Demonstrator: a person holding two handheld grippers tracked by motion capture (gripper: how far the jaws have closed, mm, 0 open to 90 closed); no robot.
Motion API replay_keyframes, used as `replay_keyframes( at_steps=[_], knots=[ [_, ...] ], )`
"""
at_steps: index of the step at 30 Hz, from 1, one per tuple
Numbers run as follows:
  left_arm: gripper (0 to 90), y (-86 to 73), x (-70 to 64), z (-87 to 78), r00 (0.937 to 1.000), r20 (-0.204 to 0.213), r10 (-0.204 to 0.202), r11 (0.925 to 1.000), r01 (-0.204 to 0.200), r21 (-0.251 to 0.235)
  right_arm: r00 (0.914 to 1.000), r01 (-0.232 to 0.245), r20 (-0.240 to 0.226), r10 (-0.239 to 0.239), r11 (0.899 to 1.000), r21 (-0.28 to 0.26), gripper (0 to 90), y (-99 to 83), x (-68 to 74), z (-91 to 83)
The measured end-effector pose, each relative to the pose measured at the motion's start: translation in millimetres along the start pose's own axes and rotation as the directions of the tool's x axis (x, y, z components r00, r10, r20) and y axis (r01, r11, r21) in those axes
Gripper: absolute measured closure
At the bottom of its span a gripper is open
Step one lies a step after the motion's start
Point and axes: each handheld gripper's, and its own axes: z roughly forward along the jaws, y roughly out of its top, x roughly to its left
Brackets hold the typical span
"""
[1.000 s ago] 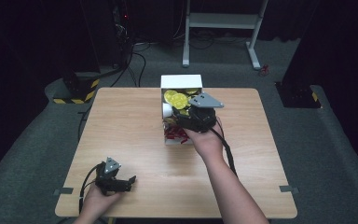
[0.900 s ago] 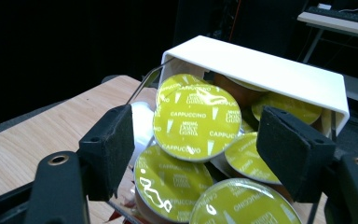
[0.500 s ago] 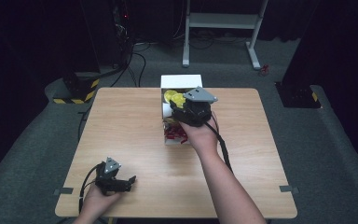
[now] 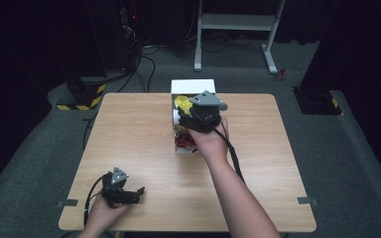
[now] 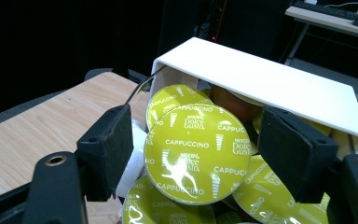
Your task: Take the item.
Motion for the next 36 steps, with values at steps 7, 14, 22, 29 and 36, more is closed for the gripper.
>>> replay_keyframes(
  at_steps=[7,14,22,29,36],
  knots=[
    [0.6,0.0,0.0,0.1,1.0,0.0,0.0,1.0,0.0,0.0,1.0,0.005,-0.001,-0.005,1.0,0.024,28.9,-2.9,1.2,4.5],
    [0.6,0.0,0.0,0.0,1.0,0.0,0.0,1.0,0.0,0.0,0.9999,0.01,0.009,-0.011,0.999,0.035,32.6,-7.2,-1.0,7.1],
    [0.6,0.0,0.0,0.0,1.0,0.0,0.0,1.0,0.0,0.0,0.9998,0.017,0.008,-0.018,0.999,0.028,38.1,-7.6,1.1,5.9],
    [0.6,0.0,-0.1,0.0,1.0,0.0,0.0,1.0,0.0,0.0,1.0,0.005,0.006,-0.005,1.0,0.01,38.4,-5.7,-0.4,0.8],
    [0.6,0.3,0.1,0.1,1.0,-0.005,0.004,1.0,-0.004,0.001,0.9999,-0.01,-0.008,0.01,1.0,-0.024,38.4,-1.8,-3.9,-10.5]
  ],
)
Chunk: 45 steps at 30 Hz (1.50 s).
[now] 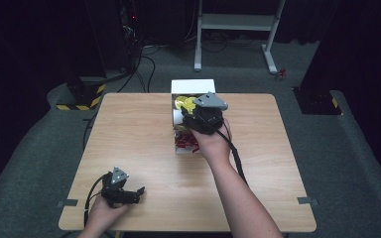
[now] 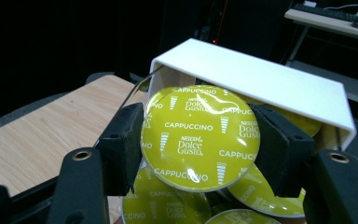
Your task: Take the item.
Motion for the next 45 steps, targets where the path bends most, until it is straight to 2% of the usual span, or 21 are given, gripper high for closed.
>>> replay_keyframes(
  at_steps=[8,18,21,34,45],
  knots=[
    [0.6,-0.3,-0.6,-0.1,1.0,0.0,-0.008,1.0,0.008,-0.001,0.9997,-0.013,-0.02,0.012,0.999,-0.044,38.5,0.6,-1.6,-18.0],
    [0.3,0.1,-1.0,0.2,0.9999,-0.012,-0.004,1.0,0.004,0.001,0.9978,-0.025,-0.063,0.02,0.997,-0.071,38.5,-15.1,-5.6,-36.3],
    [0.3,0.2,-0.8,0.5,0.9999,-0.011,-0.004,1.0,0.004,-0.002,0.9974,-0.016,-0.071,0.01,0.997,-0.081,38.5,-17.9,-7.2,-42.1],
    [0.6,0.6,-2.7,1.1,0.9996,-0.023,-0.018,0.9998,0.018,-0.006,0.996,-0.035,-0.086,0.027,0.995,-0.088,38.5,-30.1,-10.2,-62.4],
    [0.6,0.5,-2.7,0.9,0.9996,-0.023,-0.018,0.9998,0.018,-0.006,0.9928,-0.034,-0.117,0.026,0.997,-0.074,38.6,-49.8,-1.9,-72.2]
  ],
)
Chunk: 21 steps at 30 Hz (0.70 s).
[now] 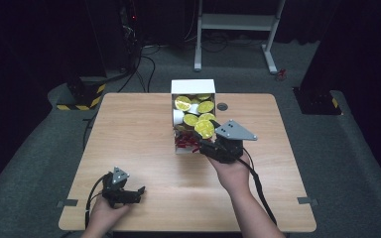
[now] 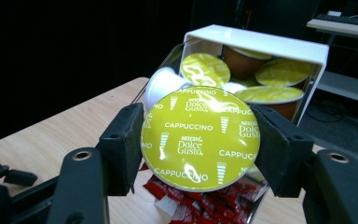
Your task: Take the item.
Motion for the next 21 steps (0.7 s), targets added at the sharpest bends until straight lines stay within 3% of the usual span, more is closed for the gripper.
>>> replay_keyframes(
  at_steps=[21],
  knots=[
    [0.6,-0.4,0.2,-0.4,1.0,0.001,0.002,1.0,-0.002,0.0,0.9991,0.021,-0.039,-0.019,0.999,0.045,38.6,-41.8,14.2,-9.6]
  ],
)
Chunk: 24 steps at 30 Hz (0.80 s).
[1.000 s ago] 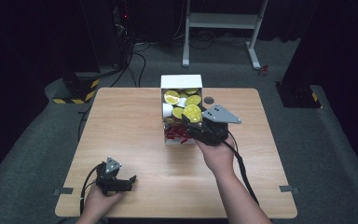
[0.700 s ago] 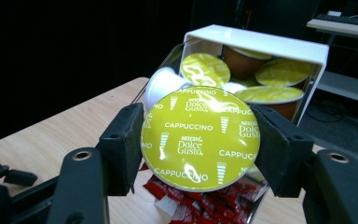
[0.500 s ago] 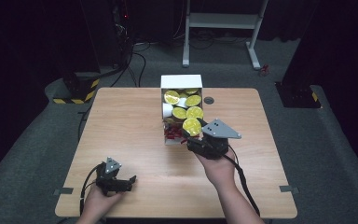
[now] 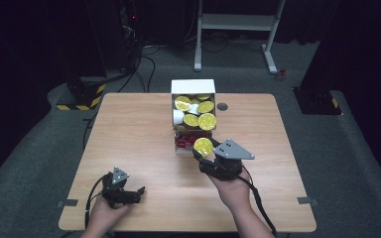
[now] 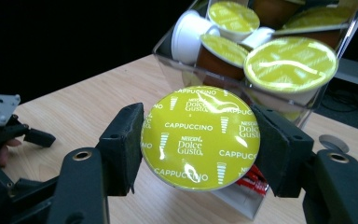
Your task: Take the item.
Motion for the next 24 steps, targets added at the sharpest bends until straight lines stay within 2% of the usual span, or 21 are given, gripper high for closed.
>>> replay_keyframes(
  at_steps=[11,19,24],
  knots=[
    [0.6,-0.2,0.1,-0.2,1.0,-0.001,0.001,1.0,-0.001,-0.001,0.9996,-0.029,-0.007,0.029,0.999,0.046,38.5,-28.5,-4.4,8.0],
    [0.6,-0.6,0.0,-0.7,1.0,-0.002,-0.003,1.0,0.003,0.0,0.9982,-0.06,0.012,0.059,0.995,0.084,38.5,-50.3,-16.0,11.1],
    [0.6,-0.6,0.1,-0.8,1.0,-0.004,0.001,1.0,-0.001,0.0,0.9982,-0.057,0.023,0.055,0.993,0.101,38.5,-57.2,-23.3,14.8]
  ],
)
